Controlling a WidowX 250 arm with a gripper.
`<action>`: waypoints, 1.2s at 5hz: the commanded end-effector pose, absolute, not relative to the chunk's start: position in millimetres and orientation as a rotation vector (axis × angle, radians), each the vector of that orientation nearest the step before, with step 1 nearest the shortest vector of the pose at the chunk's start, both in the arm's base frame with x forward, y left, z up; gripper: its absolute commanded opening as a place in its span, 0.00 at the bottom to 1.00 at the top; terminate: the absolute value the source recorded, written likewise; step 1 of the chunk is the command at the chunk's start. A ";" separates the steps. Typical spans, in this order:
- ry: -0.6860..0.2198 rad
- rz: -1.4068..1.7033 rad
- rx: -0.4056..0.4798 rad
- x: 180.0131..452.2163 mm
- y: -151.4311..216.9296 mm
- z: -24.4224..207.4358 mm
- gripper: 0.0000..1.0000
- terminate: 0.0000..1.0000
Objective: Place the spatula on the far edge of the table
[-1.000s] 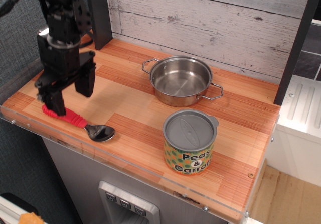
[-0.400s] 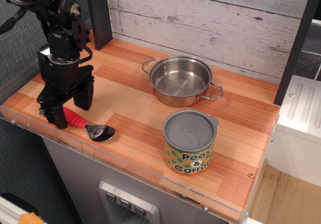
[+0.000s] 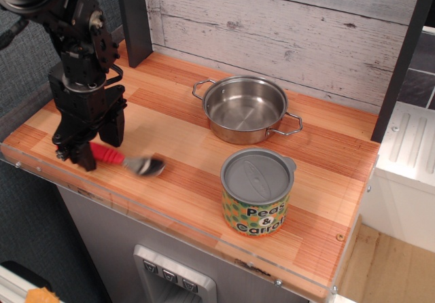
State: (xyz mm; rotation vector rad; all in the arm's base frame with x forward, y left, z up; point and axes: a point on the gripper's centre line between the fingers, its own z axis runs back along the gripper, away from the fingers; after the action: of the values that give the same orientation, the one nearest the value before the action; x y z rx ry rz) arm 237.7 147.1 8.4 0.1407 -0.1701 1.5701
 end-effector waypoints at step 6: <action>-0.346 2.601 0.167 254.5 165.9 62.6 0.00 0.00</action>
State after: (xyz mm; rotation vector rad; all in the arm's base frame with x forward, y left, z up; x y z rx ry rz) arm 249.8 169.8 48.6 0.2051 -0.3040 2.6035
